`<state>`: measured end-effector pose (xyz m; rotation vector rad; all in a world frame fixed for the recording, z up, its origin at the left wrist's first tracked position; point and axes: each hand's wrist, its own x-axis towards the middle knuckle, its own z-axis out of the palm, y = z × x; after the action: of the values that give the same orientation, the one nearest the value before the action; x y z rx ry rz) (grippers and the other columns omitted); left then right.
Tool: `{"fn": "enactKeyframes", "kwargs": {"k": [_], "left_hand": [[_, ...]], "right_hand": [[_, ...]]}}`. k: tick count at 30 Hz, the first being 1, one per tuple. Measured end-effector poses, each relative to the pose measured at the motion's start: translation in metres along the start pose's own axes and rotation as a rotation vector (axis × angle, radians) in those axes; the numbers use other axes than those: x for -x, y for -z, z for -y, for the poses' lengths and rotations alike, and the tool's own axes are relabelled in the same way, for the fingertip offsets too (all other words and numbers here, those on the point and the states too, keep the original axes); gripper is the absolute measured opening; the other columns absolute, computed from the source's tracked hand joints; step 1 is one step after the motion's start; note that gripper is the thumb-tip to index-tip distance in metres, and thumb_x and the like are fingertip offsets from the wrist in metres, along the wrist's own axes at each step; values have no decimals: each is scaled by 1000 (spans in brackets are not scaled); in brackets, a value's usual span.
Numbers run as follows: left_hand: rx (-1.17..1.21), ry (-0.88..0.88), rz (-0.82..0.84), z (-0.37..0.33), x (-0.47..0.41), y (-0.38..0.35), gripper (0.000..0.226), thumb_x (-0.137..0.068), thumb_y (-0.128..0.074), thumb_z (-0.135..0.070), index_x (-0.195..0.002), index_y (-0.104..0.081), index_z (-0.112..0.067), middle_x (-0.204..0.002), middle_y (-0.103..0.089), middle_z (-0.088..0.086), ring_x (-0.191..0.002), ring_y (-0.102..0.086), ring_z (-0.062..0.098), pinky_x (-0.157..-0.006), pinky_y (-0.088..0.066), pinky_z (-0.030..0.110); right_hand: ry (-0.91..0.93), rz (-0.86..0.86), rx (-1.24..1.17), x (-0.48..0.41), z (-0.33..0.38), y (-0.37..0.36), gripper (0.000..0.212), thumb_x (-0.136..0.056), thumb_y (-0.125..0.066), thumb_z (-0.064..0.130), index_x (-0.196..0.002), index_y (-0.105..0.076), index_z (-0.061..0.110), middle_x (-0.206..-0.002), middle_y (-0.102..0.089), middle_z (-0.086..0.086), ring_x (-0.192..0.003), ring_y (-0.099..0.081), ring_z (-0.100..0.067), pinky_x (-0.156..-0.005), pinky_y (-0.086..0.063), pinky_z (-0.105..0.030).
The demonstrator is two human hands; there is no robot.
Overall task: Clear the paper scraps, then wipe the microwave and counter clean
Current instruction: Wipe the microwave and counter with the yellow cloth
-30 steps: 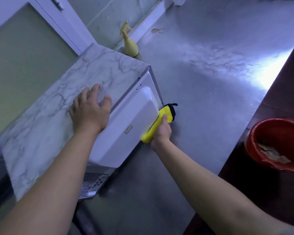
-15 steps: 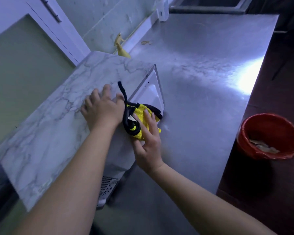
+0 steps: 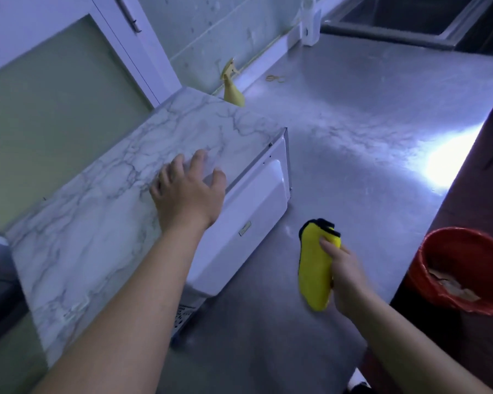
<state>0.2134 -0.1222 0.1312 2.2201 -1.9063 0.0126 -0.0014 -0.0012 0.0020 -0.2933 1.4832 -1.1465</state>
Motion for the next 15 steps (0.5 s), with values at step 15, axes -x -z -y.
{"fn": "enactKeyframes", "kwargs": {"k": [15], "left_hand": [[4, 40, -22, -3, -1, 1, 54, -90, -38, -56, -143, -40, -46, -157, -34, -2, -145, -27, 24, -118, -15, 46]], "right_hand": [[1309, 303, 459, 17, -3, -109, 54, -72, -54, 14, -124, -68, 7, -145, -52, -12, -146, -33, -33, -117, -14, -66]]}}
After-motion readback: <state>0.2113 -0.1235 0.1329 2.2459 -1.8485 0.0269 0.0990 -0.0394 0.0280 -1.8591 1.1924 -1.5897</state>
